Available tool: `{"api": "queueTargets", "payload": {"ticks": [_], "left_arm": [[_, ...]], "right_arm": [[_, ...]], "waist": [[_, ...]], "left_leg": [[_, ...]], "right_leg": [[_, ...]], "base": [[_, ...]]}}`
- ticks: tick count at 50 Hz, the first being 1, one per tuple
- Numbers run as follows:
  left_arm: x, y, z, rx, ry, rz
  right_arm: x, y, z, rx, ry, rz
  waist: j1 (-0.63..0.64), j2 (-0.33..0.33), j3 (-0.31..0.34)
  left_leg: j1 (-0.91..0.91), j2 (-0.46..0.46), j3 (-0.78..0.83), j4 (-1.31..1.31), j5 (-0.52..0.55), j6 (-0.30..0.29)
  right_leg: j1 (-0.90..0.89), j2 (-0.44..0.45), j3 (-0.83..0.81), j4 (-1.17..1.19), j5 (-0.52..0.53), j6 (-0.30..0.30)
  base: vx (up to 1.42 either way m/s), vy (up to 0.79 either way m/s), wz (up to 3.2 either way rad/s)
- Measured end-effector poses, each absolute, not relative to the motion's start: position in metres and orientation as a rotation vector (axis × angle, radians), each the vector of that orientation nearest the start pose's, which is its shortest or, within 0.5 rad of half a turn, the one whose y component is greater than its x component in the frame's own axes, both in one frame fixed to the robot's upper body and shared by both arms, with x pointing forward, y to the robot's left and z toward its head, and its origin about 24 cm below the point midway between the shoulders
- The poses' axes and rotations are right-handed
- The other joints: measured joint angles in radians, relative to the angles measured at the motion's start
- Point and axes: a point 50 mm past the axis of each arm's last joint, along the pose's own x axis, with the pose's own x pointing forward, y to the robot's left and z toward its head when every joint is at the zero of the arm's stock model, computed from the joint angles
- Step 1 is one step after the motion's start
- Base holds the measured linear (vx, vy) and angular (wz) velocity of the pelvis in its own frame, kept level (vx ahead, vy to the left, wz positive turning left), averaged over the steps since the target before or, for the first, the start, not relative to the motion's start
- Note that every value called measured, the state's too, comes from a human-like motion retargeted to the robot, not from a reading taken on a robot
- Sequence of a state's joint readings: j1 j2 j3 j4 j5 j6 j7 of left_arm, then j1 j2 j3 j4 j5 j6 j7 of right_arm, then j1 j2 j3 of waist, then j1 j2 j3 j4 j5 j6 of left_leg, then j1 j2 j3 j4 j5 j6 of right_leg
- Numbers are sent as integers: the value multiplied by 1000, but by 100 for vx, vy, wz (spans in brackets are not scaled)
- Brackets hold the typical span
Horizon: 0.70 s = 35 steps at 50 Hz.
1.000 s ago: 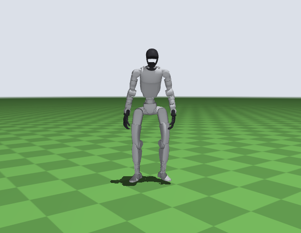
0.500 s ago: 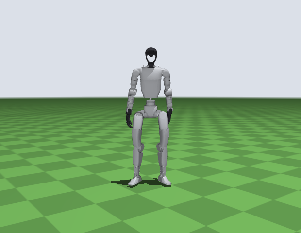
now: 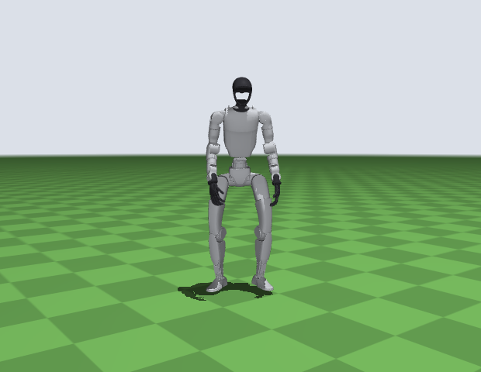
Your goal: Upper body actions
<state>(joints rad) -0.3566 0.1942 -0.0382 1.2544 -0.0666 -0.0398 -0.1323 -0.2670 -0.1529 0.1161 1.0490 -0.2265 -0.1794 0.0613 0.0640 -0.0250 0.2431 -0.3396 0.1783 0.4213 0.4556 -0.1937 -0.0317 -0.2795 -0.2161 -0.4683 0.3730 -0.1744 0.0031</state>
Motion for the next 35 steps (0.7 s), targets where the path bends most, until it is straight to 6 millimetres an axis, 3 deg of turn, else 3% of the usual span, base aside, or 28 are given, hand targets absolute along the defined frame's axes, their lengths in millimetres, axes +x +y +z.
{"api": "queueTargets", "payload": {"ticks": [4, 7, 16, 28, 35], "left_arm": [[277, 195, -72, 178, 647, -144], [303, 191, -45, 219, 526, -180], [332, 174, -13, 123, 385, -176], [324, 185, -22, 95, 373, -50], [297, 198, -52, 108, 470, -4]], "right_arm": [[279, -161, -57, -390, 421, 253], [302, -154, -32, -386, 312, 256], [327, -143, 6, -302, 167, 261], [316, -151, -14, -291, 243, 226], [284, -156, -53, -310, 406, 266]], "waist": [[19, 1, 34], [16, 6, 56], [19, 24, 106], [22, 26, 117], [20, 1, 94]], "left_leg": [[-169, 63, -6, 218, -86, 7], [-294, 100, -27, 384, -155, 17], [-489, 159, -62, 661, -282, 50], [-483, 157, -69, 696, -302, 54], [-316, 101, -38, 472, -199, 31]], "right_leg": [[-169, -15, 28, 202, -84, -33], [-276, -31, 29, 333, -131, -50], [-459, -37, 54, 572, -221, -83], [-452, -51, 60, 618, -255, -89], [-291, -42, 41, 409, -168, -66]], "base": [[-25, -10, -20], [-25, -4, -3], [-11, 0, -6], [1, 0, 1], [10, 3, 9]]}}
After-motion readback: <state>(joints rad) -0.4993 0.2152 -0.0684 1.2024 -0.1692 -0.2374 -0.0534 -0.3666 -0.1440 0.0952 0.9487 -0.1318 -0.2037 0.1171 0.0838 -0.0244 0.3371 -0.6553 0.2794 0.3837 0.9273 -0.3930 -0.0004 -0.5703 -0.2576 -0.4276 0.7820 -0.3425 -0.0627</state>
